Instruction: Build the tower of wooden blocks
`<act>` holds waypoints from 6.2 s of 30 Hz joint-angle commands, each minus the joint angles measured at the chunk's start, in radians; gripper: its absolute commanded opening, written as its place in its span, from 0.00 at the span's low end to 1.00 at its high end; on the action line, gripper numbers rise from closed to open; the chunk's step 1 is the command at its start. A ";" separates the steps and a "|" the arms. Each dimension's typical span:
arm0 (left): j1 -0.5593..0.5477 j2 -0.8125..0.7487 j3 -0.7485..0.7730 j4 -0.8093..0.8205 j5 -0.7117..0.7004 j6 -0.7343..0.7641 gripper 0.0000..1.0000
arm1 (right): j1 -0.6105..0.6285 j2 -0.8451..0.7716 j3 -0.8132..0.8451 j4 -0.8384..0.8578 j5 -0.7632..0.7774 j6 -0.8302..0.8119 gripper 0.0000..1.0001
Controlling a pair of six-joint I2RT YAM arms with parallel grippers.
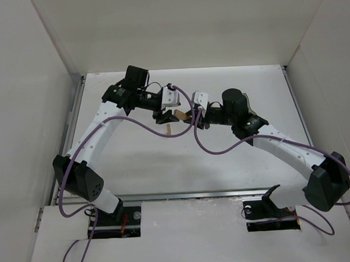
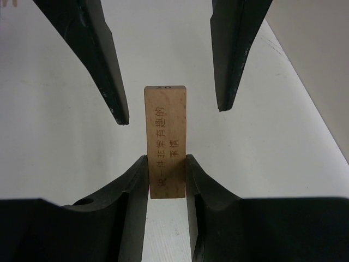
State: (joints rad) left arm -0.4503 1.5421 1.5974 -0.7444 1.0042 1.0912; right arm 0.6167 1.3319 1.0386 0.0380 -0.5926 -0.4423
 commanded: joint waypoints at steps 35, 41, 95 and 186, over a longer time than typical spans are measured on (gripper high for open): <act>-0.051 0.072 -0.057 0.198 -0.433 -0.341 0.00 | -0.044 -0.247 -0.218 0.082 0.359 0.030 0.94; -0.146 0.127 -0.030 0.198 -0.613 -0.350 0.00 | -0.087 -0.400 -0.282 0.007 0.482 0.010 0.95; -0.277 0.446 0.019 0.071 -0.793 -0.272 0.09 | -0.117 -0.528 -0.187 -0.174 0.471 -0.165 0.96; 0.022 0.184 -0.056 0.042 -0.520 -0.104 0.85 | -0.126 -0.369 -0.127 -0.101 0.450 -0.095 0.97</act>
State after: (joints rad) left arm -0.4366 1.7016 1.5749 -0.6147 0.4397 0.8715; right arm 0.4911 0.9585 0.8566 -0.1181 -0.1387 -0.5529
